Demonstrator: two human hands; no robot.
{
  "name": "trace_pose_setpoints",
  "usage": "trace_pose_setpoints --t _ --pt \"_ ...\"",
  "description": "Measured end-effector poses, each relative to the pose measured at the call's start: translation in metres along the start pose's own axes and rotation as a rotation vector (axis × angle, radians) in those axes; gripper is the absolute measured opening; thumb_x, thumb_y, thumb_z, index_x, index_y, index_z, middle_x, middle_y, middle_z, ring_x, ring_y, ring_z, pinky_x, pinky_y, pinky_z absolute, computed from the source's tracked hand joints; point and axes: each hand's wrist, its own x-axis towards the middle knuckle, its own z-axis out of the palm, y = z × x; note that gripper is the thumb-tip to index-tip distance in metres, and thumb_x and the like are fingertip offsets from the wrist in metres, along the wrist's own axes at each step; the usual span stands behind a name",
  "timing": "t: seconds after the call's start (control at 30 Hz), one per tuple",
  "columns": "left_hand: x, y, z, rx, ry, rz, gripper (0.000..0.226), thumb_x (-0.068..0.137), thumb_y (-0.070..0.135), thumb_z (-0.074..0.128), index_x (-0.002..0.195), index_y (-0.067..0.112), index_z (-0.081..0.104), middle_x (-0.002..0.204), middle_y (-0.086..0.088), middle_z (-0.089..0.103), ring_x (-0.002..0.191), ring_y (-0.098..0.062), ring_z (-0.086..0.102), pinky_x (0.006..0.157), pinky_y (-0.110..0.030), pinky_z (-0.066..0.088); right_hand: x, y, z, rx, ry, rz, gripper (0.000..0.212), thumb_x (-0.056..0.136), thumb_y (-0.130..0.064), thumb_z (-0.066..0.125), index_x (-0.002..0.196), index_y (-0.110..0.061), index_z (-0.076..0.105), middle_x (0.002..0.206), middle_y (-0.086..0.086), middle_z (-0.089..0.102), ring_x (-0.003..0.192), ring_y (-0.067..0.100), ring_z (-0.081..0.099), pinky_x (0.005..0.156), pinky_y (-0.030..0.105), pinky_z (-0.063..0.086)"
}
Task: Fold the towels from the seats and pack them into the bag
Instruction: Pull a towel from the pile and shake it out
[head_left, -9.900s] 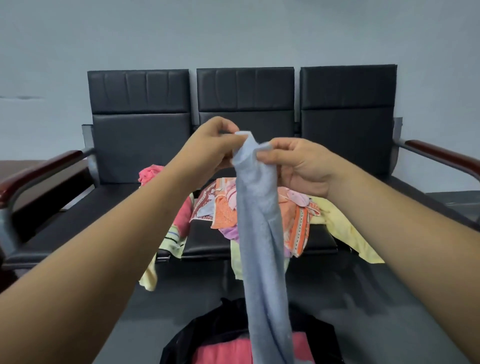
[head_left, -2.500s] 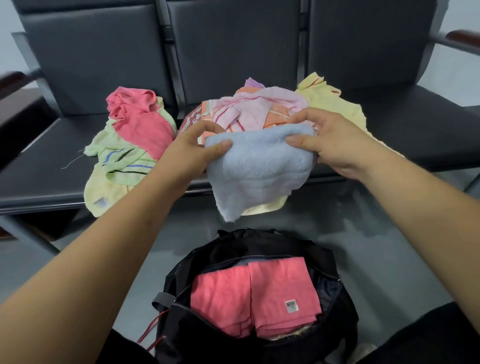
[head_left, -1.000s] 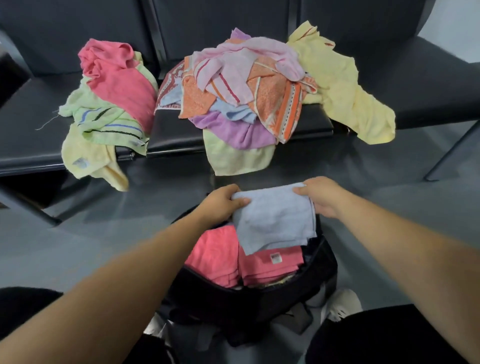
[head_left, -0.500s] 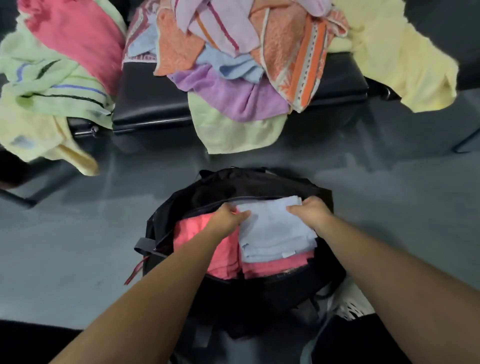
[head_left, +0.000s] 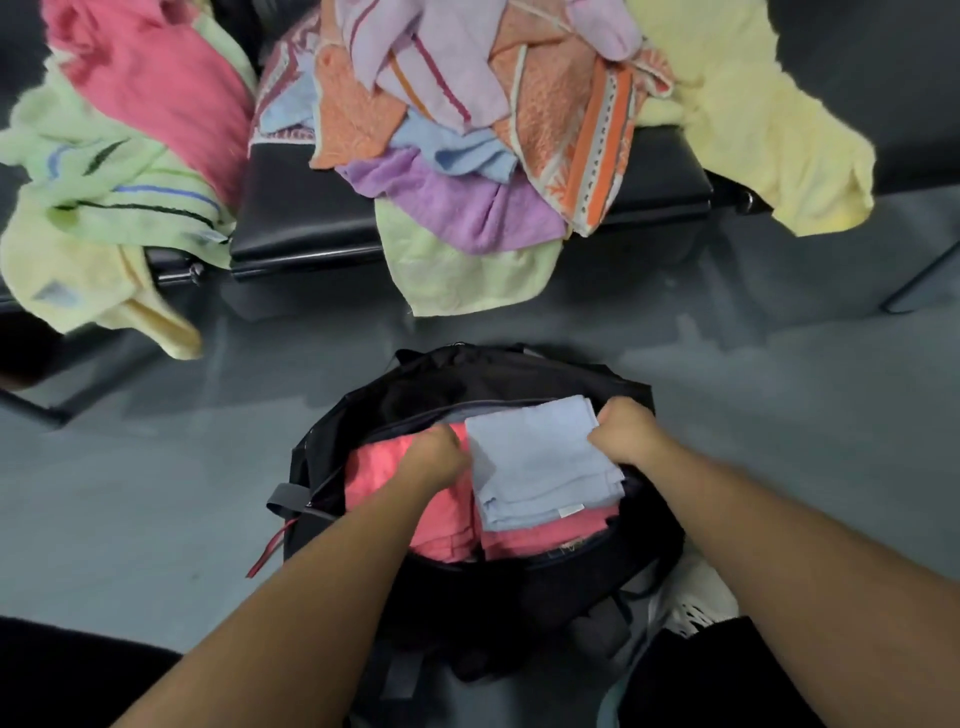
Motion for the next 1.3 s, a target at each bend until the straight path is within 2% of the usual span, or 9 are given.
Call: trace_pose_setpoints --t 0.1,0.27,0.5,0.67,0.77,0.87,0.93,1.07,1.3 --pt "-0.014 0.037 -0.047 0.044 0.081 0.148 0.013 0.089 0.015 0.061 0.096 0.004 0.065 0.099 -0.013 0.07 0.099 -0.03 0.064 0.074 -0.031 0.045 -0.012 -0.037 -0.05 0.13 -0.095 0.009 0.016 0.093 -0.013 0.056 0.078 -0.009 0.055 0.06 0.006 0.061 0.052 0.019 0.059 0.049 0.02 0.043" --pt "-0.041 0.103 -0.145 0.061 0.227 0.367 0.012 0.089 0.018 0.061 0.095 0.01 0.067 0.096 -0.007 0.072 0.089 -0.025 0.065 0.074 -0.032 0.051 -0.049 -0.101 -0.142 0.287 -0.004 -0.125 0.016 0.098 -0.012 0.053 0.112 -0.006 0.057 0.102 0.015 0.073 0.089 0.026 0.07 0.084 0.036 0.053" --pt "-0.049 0.112 -0.212 0.137 0.526 0.504 0.028 0.093 0.015 0.057 0.121 0.009 0.06 0.118 -0.01 0.062 0.102 -0.025 0.058 0.081 -0.031 0.044 -0.066 -0.15 -0.201 0.472 0.238 -0.34 0.014 0.094 -0.013 0.056 0.106 -0.015 0.062 0.09 0.005 0.069 0.08 0.022 0.068 0.065 0.031 0.053" --pt "-0.022 0.121 -0.207 0.068 0.585 0.566 0.05 0.095 0.023 0.061 0.142 0.015 0.045 0.142 -0.012 0.043 0.122 -0.03 0.05 0.098 -0.034 0.039 -0.047 -0.14 -0.211 0.207 0.446 -0.411 0.035 0.096 -0.016 0.057 0.063 -0.022 0.045 0.065 -0.006 0.047 0.063 0.012 0.047 0.053 0.024 0.033" --pt "-0.007 0.142 -0.205 0.0 0.588 0.598 0.057 0.097 0.03 0.061 0.149 0.023 0.038 0.145 -0.011 0.04 0.12 -0.029 0.053 0.1 -0.033 0.038 -0.038 -0.146 -0.206 0.14 0.403 -0.525 0.017 0.094 -0.03 0.066 0.084 -0.022 0.055 0.087 -0.006 0.059 0.078 0.009 0.053 0.073 0.024 0.04" --pt "0.012 0.147 -0.203 0.037 0.526 0.567 0.057 0.096 0.03 0.062 0.149 0.03 0.041 0.147 -0.01 0.037 0.127 -0.026 0.049 0.106 -0.032 0.04 -0.025 -0.161 -0.189 -0.171 0.357 -0.537 0.06 0.078 -0.062 0.073 0.118 -0.021 0.056 0.121 0.004 0.057 0.114 0.026 0.054 0.093 0.039 0.047" --pt "0.02 0.149 -0.206 0.04 0.525 0.559 0.053 0.096 0.029 0.062 0.147 0.028 0.048 0.145 -0.009 0.038 0.13 -0.024 0.047 0.108 -0.029 0.038 -0.016 -0.167 -0.177 -0.282 0.426 -0.534 0.052 0.082 -0.057 0.072 0.117 -0.021 0.058 0.127 0.012 0.049 0.123 0.035 0.045 0.099 0.048 0.043" --pt "0.029 0.151 -0.219 -0.033 0.515 0.562 0.039 0.098 0.024 0.06 0.137 0.022 0.059 0.136 -0.008 0.045 0.124 -0.022 0.049 0.097 -0.018 0.029 -0.002 -0.163 -0.181 0.028 0.522 -0.634 0.03 0.091 -0.025 0.056 0.063 -0.017 0.047 0.075 0.003 0.05 0.078 0.03 0.054 0.065 0.038 0.04" --pt "0.03 0.155 -0.221 -0.3 0.518 0.537 0.038 0.096 0.053 0.053 0.114 0.023 0.067 0.117 -0.008 0.057 0.113 -0.022 0.054 0.095 -0.036 0.043 -0.044 -0.158 -0.193 0.128 0.415 -0.815 0.029 0.099 -0.019 0.053 0.078 0.0 0.053 0.07 0.004 0.049 0.063 0.016 0.042 0.056 0.029 0.03"
